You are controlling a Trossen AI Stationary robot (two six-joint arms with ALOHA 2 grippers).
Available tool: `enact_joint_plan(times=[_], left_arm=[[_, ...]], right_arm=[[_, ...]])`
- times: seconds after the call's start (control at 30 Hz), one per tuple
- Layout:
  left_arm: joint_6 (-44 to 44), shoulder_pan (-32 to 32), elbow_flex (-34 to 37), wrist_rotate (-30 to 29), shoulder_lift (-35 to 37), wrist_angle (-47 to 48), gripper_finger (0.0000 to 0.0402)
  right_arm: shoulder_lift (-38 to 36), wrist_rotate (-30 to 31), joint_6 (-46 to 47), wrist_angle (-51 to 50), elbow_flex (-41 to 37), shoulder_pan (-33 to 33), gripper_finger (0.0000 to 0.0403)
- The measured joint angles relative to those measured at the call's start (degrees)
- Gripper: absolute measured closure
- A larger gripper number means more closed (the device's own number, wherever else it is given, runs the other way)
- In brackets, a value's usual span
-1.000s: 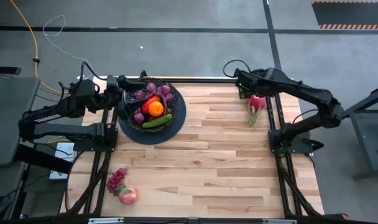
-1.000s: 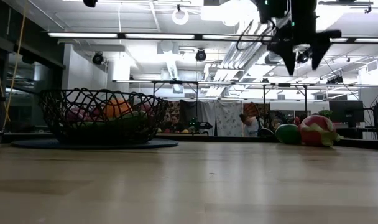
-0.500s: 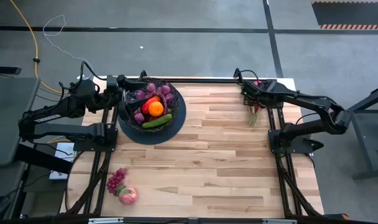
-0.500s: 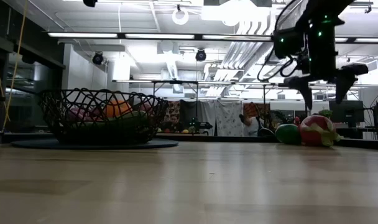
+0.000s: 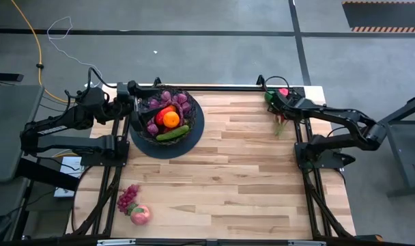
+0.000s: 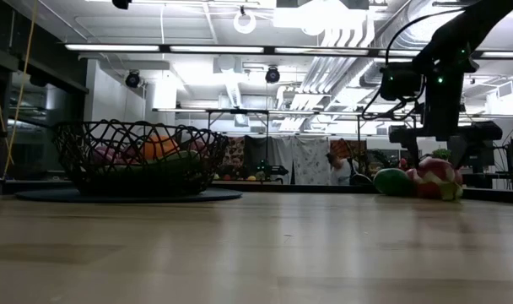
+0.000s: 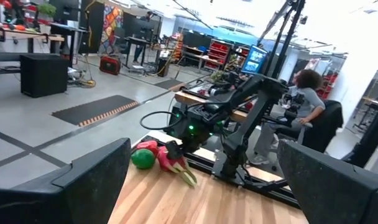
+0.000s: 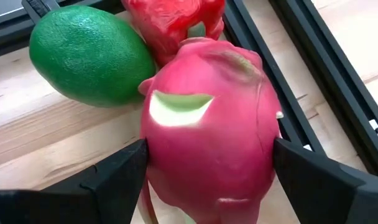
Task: Build produce basket
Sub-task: Put the pink dragon fruit into the black wire basket
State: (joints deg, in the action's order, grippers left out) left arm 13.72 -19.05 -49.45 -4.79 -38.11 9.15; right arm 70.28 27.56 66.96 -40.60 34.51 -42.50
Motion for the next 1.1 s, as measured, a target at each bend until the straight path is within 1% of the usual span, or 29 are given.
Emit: enact_joint_plan(times=[0.27,0.37,0.5,0.6,0.7,0.83,0.9,0.97,1.1], left_arm=[[0.0,0.0,0.0,-0.6,0.0,0.0,0.0011],[0.0,0.0,0.0,-0.6,0.0,0.0,0.0011],[-0.3,0.0,0.0,-0.6,0.0,0.0,0.0011],[-0.4,0.0,0.0,-0.9,0.0,0.0,0.0011],[-0.4,0.0,0.0,-1.0,0.0,0.0,0.0011],[-0.4,0.0,0.0,-1.0,0.0,0.0,0.0011],[-0.4,0.0,0.0,-1.0,0.0,0.0,0.0011],[0.6,0.0,0.0,-1.0,0.0,0.0,0.0011],[4.0,0.0,0.0,-1.0,0.0,0.0,0.0011]], right_arm=[[0.1,0.2,-1.4,-0.4,-1.3,0.0,0.0074],[-0.2,-0.1,-1.4,-0.4,-1.4,0.0,0.0086],[-2.0,-0.8,-2.7,-0.8,-1.6,0.5,0.0127],[-5.4,-1.5,-2.9,-2.1,-1.8,1.3,0.0168],[-10.3,-3.1,-3.0,-4.4,-2.0,2.6,0.0209],[-19.0,-2.0,-4.0,-4.1,-1.9,5.9,0.0247],[-24.0,-1.8,-6.3,-1.5,-1.9,8.4,0.0256],[-28.5,-2.2,-10.4,3.7,-1.9,11.3,0.0258],[-34.3,-7.9,-20.6,20.4,-1.8,17.6,0.0256]])
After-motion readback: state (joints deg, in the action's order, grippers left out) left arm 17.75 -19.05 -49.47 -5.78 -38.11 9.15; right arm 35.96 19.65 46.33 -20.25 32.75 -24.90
